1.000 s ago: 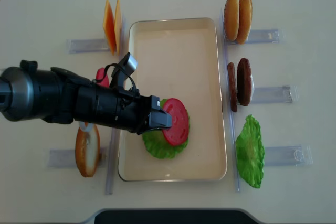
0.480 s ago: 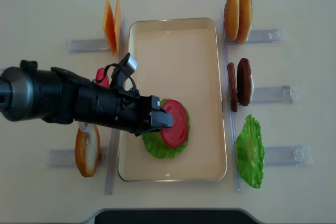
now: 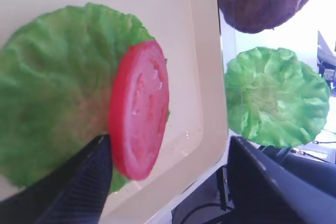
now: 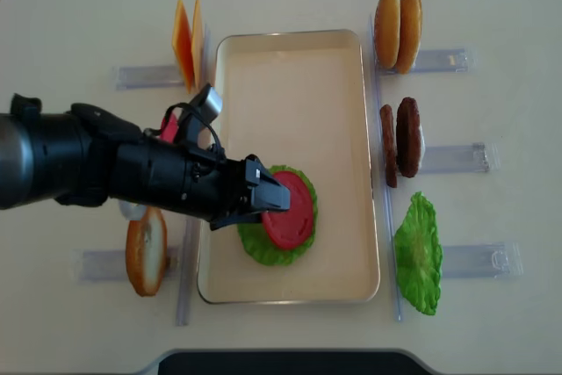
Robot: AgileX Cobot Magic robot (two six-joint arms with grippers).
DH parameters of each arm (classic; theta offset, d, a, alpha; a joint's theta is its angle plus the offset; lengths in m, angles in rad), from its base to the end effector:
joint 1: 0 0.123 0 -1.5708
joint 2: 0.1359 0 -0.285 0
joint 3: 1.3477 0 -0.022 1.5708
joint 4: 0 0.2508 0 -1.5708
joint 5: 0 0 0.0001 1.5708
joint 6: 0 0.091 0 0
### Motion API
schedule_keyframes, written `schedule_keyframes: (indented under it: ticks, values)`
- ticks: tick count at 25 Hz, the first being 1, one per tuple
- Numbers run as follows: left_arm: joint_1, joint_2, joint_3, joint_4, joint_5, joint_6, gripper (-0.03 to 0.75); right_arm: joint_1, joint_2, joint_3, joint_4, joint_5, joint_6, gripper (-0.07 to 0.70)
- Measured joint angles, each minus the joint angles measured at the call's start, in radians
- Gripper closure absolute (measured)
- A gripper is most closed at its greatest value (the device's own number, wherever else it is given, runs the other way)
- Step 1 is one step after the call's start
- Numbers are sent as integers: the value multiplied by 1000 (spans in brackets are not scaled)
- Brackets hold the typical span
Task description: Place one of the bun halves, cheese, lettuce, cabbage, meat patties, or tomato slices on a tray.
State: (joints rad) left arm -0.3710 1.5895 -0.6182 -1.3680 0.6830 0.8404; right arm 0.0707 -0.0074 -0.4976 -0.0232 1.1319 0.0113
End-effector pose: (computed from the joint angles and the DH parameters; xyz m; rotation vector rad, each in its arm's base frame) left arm 0.2178 -0.1452 0.1627 0.1154 2.7162 -1.1520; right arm -0.0087 -0.0025 0.2709 -0.0605 2.1095 0.0210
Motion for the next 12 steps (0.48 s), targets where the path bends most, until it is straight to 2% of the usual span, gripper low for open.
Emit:
schedule_keyframes:
  ticks: [6, 12]
  values:
    - [69, -124, 0, 297, 15, -292, 192, 0, 0, 0, 0, 0, 0, 213]
    - [86, -303, -33, 509, 45, -487, 192, 0, 0, 0, 0, 0, 0, 213]
